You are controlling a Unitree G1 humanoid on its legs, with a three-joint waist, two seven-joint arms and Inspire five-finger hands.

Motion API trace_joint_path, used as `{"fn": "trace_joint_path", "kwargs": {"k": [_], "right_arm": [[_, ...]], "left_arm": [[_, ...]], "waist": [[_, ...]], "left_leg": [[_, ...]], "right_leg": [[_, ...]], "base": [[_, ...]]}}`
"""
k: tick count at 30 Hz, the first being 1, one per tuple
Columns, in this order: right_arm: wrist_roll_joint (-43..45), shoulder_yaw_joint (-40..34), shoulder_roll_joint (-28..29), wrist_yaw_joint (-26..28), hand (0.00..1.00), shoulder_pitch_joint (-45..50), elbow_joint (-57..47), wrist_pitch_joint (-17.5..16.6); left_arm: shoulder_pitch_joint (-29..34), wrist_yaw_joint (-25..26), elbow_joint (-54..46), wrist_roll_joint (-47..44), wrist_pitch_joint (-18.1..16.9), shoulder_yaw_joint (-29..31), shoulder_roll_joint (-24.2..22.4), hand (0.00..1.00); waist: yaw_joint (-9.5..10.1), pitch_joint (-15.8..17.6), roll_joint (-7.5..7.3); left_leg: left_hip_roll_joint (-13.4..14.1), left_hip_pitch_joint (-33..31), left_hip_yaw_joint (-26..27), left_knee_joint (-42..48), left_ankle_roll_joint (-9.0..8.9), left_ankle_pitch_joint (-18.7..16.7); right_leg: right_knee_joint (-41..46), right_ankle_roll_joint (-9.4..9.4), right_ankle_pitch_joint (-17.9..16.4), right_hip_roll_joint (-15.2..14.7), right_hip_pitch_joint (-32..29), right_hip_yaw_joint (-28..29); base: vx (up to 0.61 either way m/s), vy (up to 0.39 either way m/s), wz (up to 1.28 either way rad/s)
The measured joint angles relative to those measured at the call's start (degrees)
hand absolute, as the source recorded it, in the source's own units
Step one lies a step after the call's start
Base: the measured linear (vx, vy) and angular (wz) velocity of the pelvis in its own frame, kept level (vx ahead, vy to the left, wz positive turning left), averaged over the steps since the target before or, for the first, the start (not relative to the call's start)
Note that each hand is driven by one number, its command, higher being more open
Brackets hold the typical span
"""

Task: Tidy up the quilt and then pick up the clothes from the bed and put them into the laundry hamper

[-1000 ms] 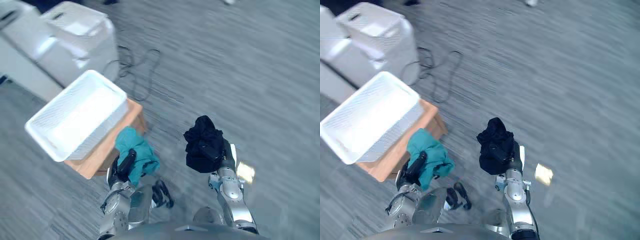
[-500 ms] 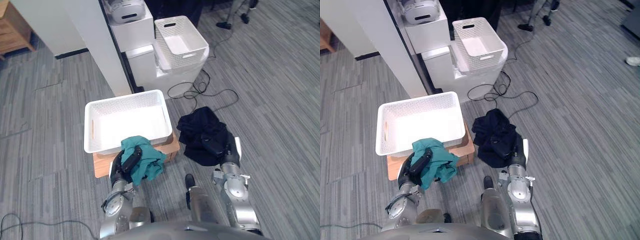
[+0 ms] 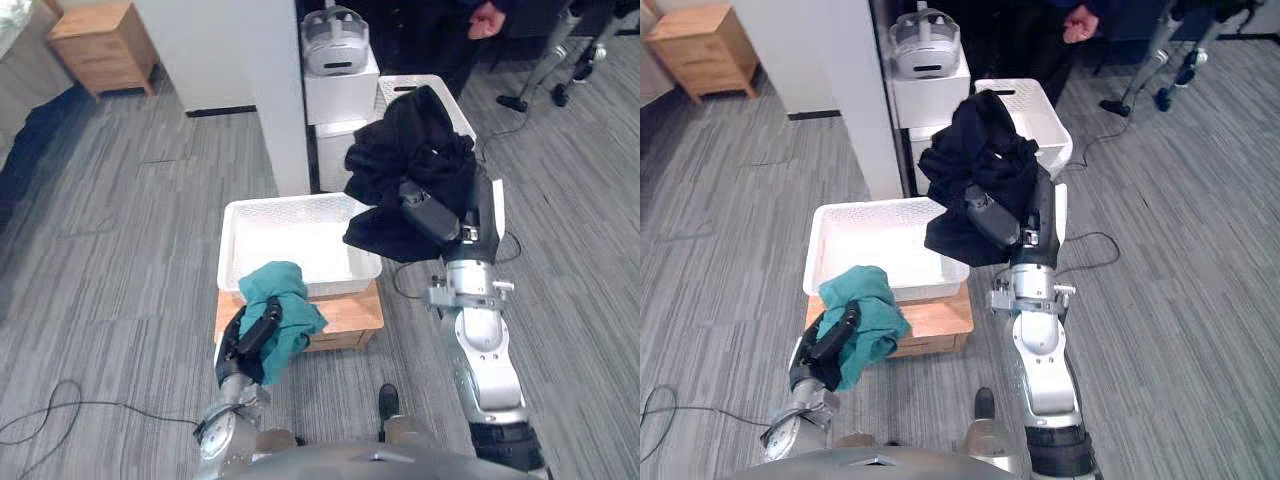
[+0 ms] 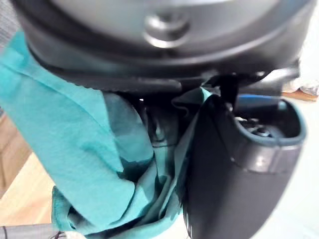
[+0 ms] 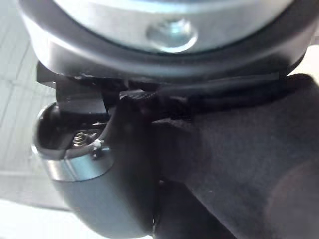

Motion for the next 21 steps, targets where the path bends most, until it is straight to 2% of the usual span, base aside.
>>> {"fn": "trace_joint_path", "kwargs": {"k": [4,8,12,17,18,21], "right_arm": [[0.0,3.8,-1.5,0.9,0.00,-5.2,4.4,-0.1],[-0.1,5.6,-3.4,1.7,0.00,-11.9,17.2,0.0],[0.0,5.6,-7.3,2.1,0.00,-16.9,29.1,1.5],[-0.1,4.7,-11.3,2.1,0.00,-18.2,34.6,3.7],[-0.1,3.9,-11.4,2.1,1.00,-18.8,35.3,3.9],[-0.3,2.6,-12.3,2.0,1.00,-20.4,36.9,4.2]], "left_arm": [[0.0,-2.2,-0.1,-0.3,0.4,-2.4,1.0,0.00],[-0.2,-4.4,-3.3,-1.9,0.8,-4.5,3.6,0.00],[-0.4,-6.4,-9.9,-4.4,0.7,-4.6,5.4,0.00],[-1.3,-7.9,-13.3,-6.4,0.4,-3.2,7.5,0.00],[-1.6,-7.9,-13.4,-6.7,0.3,-2.9,8.1,0.00],[-2.9,-7.9,-13.4,-6.7,0.3,-1.9,9.0,0.00]], "waist": [[0.46,-0.7,-1.21],[0.61,-1.8,-2.96],[1.55,-1.8,-2.96],[2.12,-1.8,-2.93],[2.03,-1.8,-2.92],[2.10,-1.7,-2.88]], "left_leg": [[-1.3,0.6,-0.1,-0.7,0.10,0.1],[-2.3,-0.6,-1.7,-1.7,1.00,0.9],[-2.9,-2.8,-3.7,-1.7,1.56,1.6],[-3.2,-5.4,-6.3,-1.6,1.84,2.3],[-3.2,-6.3,-6.7,-1.6,1.99,2.5],[-3.6,-8.4,-7.7,-1.6,2.38,3.1]], "right_leg": [[-1.5,0.52,1.2,-0.8,0.9,0.2],[-1.9,0.82,1.8,-1.8,0.6,-1.3],[-2.0,0.70,2.2,-2.3,-0.4,-3.0],[-2.0,0.37,2.7,-3.0,-1.5,-5.5],[-2.0,0.30,2.9,-3.1,-2.1,-6.0],[-2.0,0.43,3.5,-3.6,-3.7,-6.5]], "base": [[-0.09,0.034,0.00],[-0.11,-0.006,0.20],[-0.09,-0.035,0.25],[-0.06,-0.021,0.24],[-0.05,-0.015,0.13],[-0.07,-0.008,0.15]]}}
